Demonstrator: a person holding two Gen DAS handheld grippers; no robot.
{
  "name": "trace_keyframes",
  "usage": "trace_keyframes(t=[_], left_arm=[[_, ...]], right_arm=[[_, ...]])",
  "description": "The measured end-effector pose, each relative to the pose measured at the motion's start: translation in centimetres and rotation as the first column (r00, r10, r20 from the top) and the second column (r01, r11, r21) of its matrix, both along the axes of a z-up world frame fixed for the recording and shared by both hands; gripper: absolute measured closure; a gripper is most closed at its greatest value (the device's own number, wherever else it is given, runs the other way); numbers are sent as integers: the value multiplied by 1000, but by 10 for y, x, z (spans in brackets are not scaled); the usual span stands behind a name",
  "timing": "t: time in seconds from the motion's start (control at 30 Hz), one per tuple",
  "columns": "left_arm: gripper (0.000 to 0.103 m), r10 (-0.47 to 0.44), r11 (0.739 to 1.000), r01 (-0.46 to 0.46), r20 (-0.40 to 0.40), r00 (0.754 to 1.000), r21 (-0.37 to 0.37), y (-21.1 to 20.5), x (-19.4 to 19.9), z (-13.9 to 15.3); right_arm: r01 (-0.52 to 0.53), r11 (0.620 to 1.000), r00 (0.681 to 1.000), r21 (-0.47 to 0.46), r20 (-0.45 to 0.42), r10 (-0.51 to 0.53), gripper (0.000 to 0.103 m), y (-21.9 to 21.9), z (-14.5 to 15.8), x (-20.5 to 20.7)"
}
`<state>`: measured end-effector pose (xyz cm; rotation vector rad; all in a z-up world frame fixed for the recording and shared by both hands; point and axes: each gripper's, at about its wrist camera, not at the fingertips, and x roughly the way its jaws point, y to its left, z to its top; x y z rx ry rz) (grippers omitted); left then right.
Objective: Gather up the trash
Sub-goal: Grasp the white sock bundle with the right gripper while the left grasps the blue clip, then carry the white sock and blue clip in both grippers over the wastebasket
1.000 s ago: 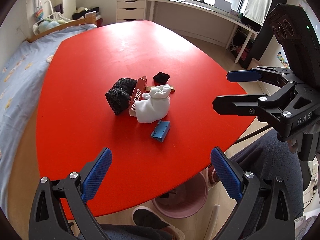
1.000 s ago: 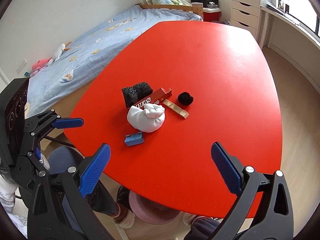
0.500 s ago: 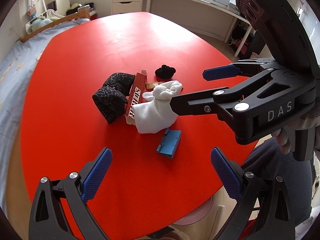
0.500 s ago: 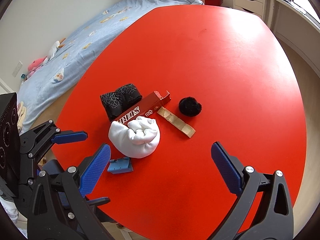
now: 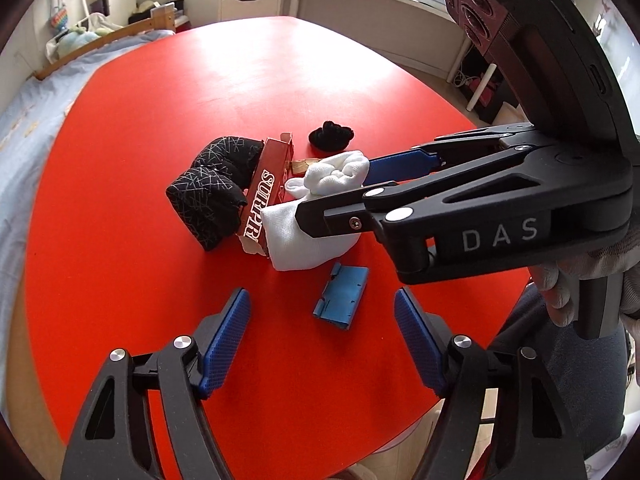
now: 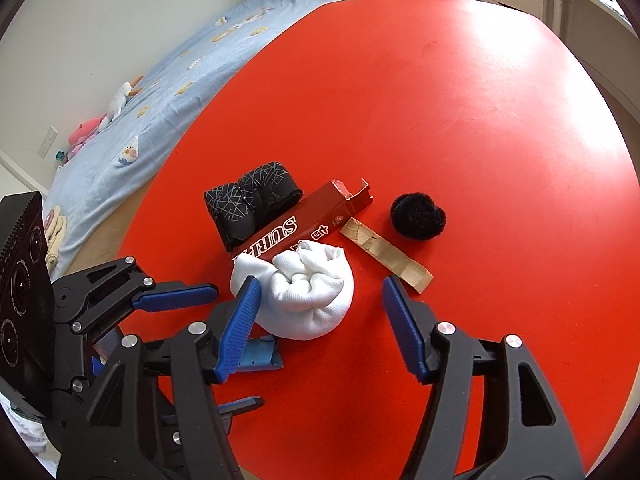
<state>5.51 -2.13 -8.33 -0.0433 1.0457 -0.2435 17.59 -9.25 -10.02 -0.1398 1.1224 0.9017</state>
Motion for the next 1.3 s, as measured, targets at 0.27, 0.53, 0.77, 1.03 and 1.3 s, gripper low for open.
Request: trace_keyframes(t=[0.27,0.53,0.77,1.03,1.3], left_arm=[[84,-21,1000,21,-13,1000,4,-4,2,3],[84,-16,1000,16,-6,1000,7,-5,1,7],[84,-12,1000,12,6,1000,2,-3,-5,15],[84,1,1000,-1,19,1000,-1,0,-18,28],[84,15,1000,-15,32,999,-4,1,-32,42]], right_arm=[[6,1000,1000,16,7,-6,68,-1,1,-2],[19,1000,999,21,26,-20,70,-10,5,-3],[26,999,999,27,43,-28,70,-16,13,-7],[45,999,996,29,77,-47,70,-34,28,-17],[47,999,992,3,118,-47,70,-59,42,-42]])
